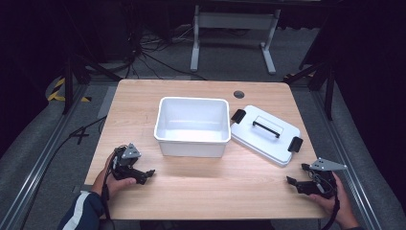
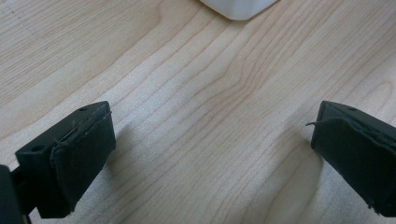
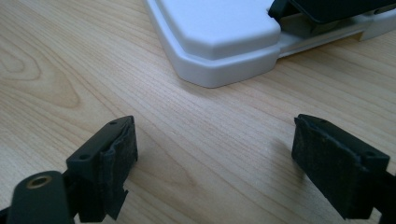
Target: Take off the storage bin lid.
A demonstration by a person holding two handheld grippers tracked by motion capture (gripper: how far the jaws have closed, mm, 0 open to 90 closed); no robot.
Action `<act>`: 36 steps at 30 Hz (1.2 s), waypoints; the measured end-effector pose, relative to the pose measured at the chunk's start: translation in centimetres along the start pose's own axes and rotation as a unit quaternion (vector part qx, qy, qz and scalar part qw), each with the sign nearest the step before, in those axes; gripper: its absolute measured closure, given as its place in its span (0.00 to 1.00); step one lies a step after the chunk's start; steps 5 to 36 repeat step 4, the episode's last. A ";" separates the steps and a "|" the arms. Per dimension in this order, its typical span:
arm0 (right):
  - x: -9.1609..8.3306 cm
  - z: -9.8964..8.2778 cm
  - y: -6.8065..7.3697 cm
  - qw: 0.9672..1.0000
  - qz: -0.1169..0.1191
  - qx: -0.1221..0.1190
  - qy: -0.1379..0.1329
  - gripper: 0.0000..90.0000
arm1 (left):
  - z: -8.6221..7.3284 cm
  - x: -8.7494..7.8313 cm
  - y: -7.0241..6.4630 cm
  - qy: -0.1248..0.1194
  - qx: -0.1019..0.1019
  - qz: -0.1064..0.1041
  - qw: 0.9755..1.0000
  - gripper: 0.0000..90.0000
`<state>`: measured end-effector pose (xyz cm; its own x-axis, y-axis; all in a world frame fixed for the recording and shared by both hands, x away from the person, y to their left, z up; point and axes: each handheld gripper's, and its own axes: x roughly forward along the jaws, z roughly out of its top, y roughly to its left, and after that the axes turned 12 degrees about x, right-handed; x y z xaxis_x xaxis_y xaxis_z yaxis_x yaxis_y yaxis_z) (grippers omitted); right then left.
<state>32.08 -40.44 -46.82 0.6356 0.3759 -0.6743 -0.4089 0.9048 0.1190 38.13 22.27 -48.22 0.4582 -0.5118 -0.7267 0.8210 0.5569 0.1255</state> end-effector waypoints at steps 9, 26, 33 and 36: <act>0.0 0.0 0.0 1.000 -0.002 0.002 0.001 0.15 | 0.0 0.0 0.0 0.000 0.000 0.000 1.000 0.00; 0.0 0.0 0.0 1.000 -0.002 0.002 0.001 0.15 | 0.0 0.0 0.0 0.000 0.000 0.000 1.000 0.00; 0.0 0.0 0.0 1.000 -0.002 0.002 0.001 0.15 | 0.0 0.0 0.0 0.000 0.000 0.000 1.000 0.00; 0.0 0.0 0.0 1.000 -0.002 0.002 0.001 0.15 | 0.0 0.0 0.0 0.000 0.000 0.000 1.000 0.00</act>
